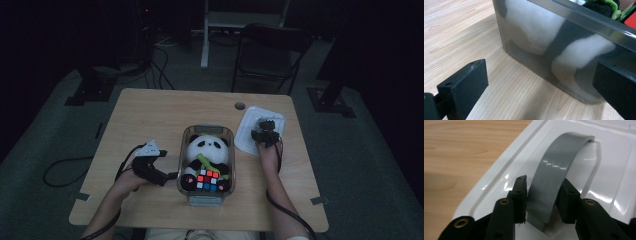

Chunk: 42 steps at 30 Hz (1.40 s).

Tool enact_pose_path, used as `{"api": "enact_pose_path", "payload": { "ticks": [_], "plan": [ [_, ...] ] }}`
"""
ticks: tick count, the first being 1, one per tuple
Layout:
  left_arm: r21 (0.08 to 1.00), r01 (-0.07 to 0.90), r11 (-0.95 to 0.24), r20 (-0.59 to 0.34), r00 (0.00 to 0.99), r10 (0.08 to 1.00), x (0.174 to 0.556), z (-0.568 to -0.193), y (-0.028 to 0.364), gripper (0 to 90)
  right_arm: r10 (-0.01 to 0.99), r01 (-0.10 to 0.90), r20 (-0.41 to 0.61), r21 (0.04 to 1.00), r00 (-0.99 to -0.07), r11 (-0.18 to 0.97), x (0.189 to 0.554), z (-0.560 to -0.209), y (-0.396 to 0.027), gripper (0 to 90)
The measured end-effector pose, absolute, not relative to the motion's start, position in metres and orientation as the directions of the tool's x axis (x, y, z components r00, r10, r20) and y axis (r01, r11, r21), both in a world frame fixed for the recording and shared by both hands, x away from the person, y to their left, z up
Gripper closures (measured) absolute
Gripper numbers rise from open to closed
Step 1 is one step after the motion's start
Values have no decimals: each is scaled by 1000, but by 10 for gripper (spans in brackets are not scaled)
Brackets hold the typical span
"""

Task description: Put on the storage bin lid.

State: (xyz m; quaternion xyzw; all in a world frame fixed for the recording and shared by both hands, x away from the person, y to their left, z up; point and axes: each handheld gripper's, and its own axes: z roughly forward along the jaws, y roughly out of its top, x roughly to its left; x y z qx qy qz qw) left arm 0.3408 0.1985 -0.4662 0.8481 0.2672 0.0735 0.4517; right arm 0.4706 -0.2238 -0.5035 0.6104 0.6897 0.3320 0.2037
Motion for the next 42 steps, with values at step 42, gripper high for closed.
{"api": "enact_pose_path", "payload": {
  "ticks": [42],
  "plan": [
    [811,356,-464,-100,866,490,333,-469,181,8,982,668,26,736,-189,109,424,-503,-251,662]
  ]
}}
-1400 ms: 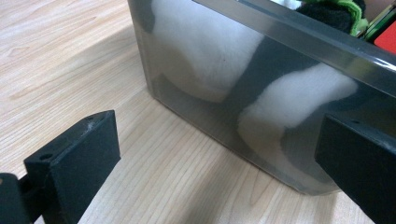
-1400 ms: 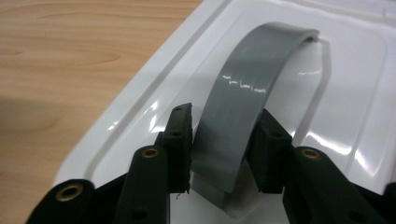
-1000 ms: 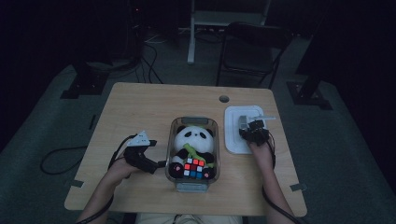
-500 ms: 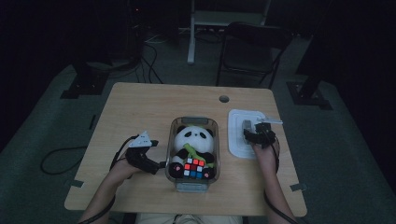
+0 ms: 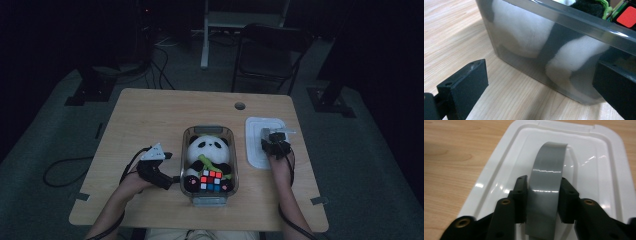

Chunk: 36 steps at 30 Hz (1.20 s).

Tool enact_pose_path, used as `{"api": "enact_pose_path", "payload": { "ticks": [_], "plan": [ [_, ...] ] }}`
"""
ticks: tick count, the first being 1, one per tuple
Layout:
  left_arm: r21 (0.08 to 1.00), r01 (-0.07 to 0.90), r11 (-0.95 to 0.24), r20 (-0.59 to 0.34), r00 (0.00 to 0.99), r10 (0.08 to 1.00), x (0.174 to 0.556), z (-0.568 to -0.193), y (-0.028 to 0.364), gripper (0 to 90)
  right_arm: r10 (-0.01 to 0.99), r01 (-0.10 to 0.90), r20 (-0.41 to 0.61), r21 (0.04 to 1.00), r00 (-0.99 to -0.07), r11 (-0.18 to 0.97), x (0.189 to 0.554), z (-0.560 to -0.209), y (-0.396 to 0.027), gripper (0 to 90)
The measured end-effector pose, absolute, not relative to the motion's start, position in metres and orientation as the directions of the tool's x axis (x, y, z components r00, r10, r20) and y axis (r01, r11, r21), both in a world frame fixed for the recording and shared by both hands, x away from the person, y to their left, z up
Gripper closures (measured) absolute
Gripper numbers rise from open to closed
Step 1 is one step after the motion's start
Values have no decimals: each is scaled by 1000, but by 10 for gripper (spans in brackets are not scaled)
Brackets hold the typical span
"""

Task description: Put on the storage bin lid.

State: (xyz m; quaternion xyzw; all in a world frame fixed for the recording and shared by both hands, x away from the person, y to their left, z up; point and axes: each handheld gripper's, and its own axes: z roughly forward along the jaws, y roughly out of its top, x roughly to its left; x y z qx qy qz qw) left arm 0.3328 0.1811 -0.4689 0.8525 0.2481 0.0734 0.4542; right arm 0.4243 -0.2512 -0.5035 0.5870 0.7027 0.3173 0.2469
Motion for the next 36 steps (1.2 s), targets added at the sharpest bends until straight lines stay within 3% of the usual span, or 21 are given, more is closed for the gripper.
{"api": "enact_pose_path", "payload": {
  "ticks": [11,21,36],
  "plan": [
    [799,354,-485,-106,878,467,331,-471,167,8,979,622,51,779,-196,84,408,-475,-261,673],
    [796,343,-499,-117,895,430,332,-471,145,8,971,535,58,841,-231,77,384,-426,-264,674],
    [795,312,-520,-99,913,396,335,-470,114,8,926,434,82,896,-369,94,346,-371,-248,674]
  ]
}}
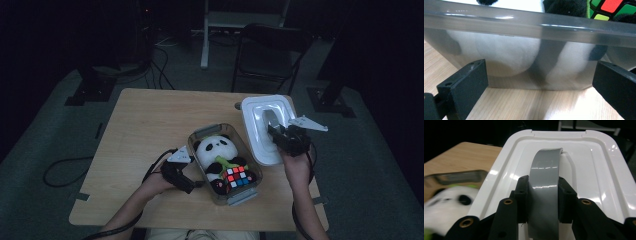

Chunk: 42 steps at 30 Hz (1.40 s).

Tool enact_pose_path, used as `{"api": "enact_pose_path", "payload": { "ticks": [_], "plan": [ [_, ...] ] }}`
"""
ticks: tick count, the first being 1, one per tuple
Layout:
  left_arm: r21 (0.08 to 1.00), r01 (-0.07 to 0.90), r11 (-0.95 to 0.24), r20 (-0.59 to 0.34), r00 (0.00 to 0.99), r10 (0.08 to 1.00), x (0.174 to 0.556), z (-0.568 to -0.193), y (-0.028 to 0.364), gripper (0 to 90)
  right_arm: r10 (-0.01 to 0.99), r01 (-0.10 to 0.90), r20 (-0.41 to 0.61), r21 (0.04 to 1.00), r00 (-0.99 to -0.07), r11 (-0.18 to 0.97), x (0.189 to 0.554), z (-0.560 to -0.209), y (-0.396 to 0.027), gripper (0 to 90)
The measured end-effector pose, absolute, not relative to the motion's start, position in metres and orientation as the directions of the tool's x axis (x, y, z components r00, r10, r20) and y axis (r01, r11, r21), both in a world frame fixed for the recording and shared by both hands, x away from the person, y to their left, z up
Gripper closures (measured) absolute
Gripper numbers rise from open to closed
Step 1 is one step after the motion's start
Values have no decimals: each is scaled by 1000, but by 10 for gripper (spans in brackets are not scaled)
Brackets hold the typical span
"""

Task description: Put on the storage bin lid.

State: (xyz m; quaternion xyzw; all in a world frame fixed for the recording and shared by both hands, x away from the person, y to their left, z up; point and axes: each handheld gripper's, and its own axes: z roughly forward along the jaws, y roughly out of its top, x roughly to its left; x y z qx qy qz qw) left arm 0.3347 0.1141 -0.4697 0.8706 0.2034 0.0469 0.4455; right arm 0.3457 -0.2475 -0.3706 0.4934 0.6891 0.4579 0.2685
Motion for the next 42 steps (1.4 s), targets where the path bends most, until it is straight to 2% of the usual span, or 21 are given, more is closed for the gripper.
{"api": "enact_pose_path", "payload": {
  "ticks": [8,15,26,34,42],
  "plan": [
    [802,311,-510,-105,914,391,336,-466,98,8,864,403,84,904,-496,143,317,-356,-216,674],
    [808,310,-502,-98,909,404,336,-464,96,8,814,424,105,887,-571,183,305,-365,-187,674],
    [814,335,-475,-94,883,461,332,-461,118,8,788,486,138,845,-601,223,309,-388,-160,674],
    [805,366,-467,-110,866,489,330,-469,129,8,774,503,147,829,-616,243,312,-388,-156,674],
    [804,374,-463,-119,863,490,328,-470,131,8,793,502,115,825,-599,259,309,-392,-148,674]
  ]
}}
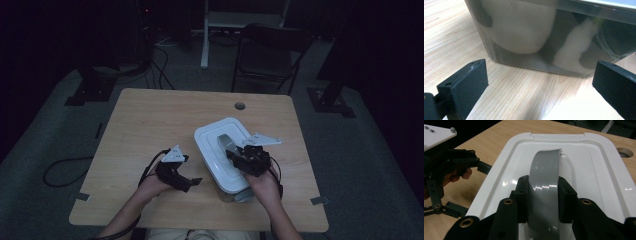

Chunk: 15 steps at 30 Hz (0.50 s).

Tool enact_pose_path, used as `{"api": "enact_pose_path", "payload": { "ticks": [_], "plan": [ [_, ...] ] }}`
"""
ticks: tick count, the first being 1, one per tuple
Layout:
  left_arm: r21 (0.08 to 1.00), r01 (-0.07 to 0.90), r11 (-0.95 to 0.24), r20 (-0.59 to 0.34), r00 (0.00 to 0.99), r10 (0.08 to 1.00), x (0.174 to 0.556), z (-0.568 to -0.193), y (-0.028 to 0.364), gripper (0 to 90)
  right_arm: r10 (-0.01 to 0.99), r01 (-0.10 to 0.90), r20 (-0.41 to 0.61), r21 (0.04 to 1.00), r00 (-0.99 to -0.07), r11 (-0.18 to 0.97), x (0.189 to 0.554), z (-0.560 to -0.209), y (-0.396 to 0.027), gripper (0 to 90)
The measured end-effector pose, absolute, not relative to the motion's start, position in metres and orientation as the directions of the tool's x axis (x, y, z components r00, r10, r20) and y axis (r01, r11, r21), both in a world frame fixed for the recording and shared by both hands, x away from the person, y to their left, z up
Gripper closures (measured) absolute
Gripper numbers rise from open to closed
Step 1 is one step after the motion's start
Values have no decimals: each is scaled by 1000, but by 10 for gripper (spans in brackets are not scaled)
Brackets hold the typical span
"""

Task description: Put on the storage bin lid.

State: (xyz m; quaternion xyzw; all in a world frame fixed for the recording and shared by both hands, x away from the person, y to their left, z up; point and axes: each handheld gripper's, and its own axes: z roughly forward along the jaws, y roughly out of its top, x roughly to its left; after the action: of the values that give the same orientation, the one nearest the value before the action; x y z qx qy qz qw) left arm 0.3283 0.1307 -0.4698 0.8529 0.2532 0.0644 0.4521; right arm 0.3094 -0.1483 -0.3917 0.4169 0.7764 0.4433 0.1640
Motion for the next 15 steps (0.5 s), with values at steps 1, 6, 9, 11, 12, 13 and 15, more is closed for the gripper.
{"api": "enact_pose_path", "payload": {
  "ticks": [1,6,9,11,12,13,15],
  "plan": [
    [805,376,-460,-122,863,490,328,-470,131,8,791,505,117,823,-600,261,309,-392,-148,674],
    [803,369,-468,-118,868,483,327,-470,130,8,794,515,115,814,-597,269,307,-393,-147,672],
    [806,370,-462,-120,866,485,327,-470,130,8,798,517,106,810,-594,277,305,-394,-146,672],
    [807,372,-459,-123,865,486,327,-470,131,8,801,517,103,810,-589,276,302,-394,-145,673],
    [807,371,-459,-122,866,485,327,-470,131,8,795,522,117,808,-595,272,302,-396,-145,673],
    [808,370,-459,-121,865,486,327,-470,131,8,793,527,133,809,-595,261,301,-398,-146,673],
    [805,371,-462,-121,866,486,328,-470,131,8,798,518,118,814,-591,264,300,-399,-146,673]
  ]
}}
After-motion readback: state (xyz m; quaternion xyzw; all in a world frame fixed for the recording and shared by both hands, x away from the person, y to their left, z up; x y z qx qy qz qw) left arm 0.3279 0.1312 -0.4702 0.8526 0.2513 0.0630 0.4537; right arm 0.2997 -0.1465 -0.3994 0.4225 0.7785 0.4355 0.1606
